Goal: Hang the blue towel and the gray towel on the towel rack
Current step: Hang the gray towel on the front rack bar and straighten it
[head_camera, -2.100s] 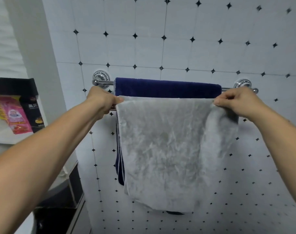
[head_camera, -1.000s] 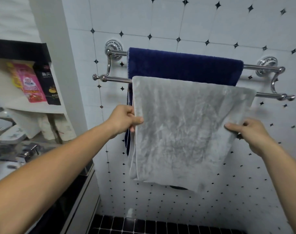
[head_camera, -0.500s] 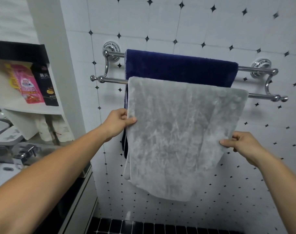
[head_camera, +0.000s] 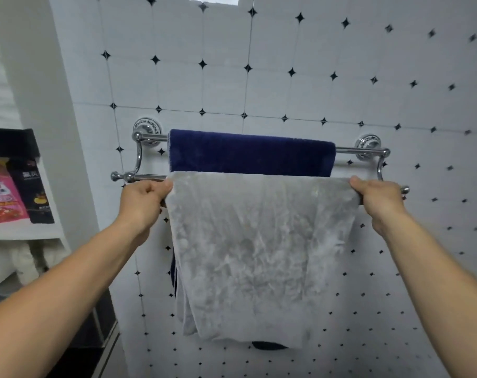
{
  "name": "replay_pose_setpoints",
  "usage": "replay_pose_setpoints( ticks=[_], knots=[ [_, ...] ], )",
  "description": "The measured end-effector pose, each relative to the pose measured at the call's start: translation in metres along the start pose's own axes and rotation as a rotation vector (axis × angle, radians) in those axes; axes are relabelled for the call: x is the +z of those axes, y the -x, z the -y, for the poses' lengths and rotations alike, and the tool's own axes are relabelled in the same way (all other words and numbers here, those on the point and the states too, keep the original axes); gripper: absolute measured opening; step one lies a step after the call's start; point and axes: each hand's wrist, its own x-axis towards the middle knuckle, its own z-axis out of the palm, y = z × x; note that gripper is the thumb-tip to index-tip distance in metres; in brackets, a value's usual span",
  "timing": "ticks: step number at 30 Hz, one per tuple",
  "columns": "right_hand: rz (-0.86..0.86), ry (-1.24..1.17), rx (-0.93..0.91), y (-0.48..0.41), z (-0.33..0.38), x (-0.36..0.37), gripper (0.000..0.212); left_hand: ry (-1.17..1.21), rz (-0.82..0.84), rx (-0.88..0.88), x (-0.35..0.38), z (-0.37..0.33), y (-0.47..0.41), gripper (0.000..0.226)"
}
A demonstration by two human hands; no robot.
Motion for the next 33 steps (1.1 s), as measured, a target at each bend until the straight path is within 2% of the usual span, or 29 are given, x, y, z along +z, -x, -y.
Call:
replay_pose_setpoints(
  ticks=[3,7,11,15,18,20,28,33],
  knots=[
    [0.065,0.038,0.002,0.008,-0.005,0.002,0.024,-0.008,0.086,0.02,0.0,0.001,0.004,0.027],
    [0.231,0.141,0.087,0.025,-0.035,-0.006,0.012,-0.1,0.234,0.005,-0.001,0.012,0.014,0.023],
    [0.25,0.149,0.085,0.026,-0.046,-0.01,0.008,-0.199,0.188,-0.001,-0.004,0.016,0.014,0.027],
    [0.253,0.13,0.067,0.021,-0.043,-0.007,0.009,-0.157,0.197,-0.023,0.002,0.01,0.01,0.029],
    [0.303,0.089,0.058,0.019,-0.042,-0.003,0.008,-0.053,0.189,-0.028,0.009,0.004,0.007,0.005],
    [0.32,0.089,0.051,0.018,-0.044,-0.001,0.007,-0.032,0.176,-0.019,0.011,0.004,0.005,0.004],
    [0.262,0.147,-0.003,0.014,-0.059,-0.003,0.007,-0.123,0.131,-0.011,0.01,0.008,0.011,0.016],
    [0.016,0.313,-0.157,0.021,-0.059,-0.001,0.034,-0.204,-0.131,0.087,-0.003,0.007,0.023,0.02]
  ],
)
